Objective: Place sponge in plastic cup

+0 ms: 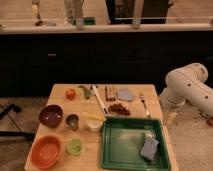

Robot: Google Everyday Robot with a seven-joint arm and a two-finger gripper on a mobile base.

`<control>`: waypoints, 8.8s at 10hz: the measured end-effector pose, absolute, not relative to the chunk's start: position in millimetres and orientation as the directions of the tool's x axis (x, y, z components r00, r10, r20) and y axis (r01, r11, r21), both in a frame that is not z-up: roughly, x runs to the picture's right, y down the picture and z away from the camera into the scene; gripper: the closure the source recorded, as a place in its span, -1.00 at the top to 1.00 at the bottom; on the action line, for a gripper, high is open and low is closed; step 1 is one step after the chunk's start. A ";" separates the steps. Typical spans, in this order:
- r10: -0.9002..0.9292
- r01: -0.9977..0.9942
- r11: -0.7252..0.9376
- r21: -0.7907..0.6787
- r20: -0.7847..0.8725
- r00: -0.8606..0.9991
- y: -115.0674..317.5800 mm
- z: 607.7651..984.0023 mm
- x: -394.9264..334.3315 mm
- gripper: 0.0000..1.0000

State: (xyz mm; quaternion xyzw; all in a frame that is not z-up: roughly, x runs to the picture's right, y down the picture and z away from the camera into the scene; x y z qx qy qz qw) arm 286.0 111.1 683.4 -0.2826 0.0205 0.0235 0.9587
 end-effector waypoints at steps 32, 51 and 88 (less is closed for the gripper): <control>-0.274 0.426 0.778 -0.461 0.361 0.891 159.4 666.0 234.5 0.60; -0.361 0.568 0.709 -0.418 0.478 0.801 253.5 703.9 214.6 0.60; -0.330 0.638 0.643 -0.423 0.599 0.729 321.2 752.6 229.2 -0.61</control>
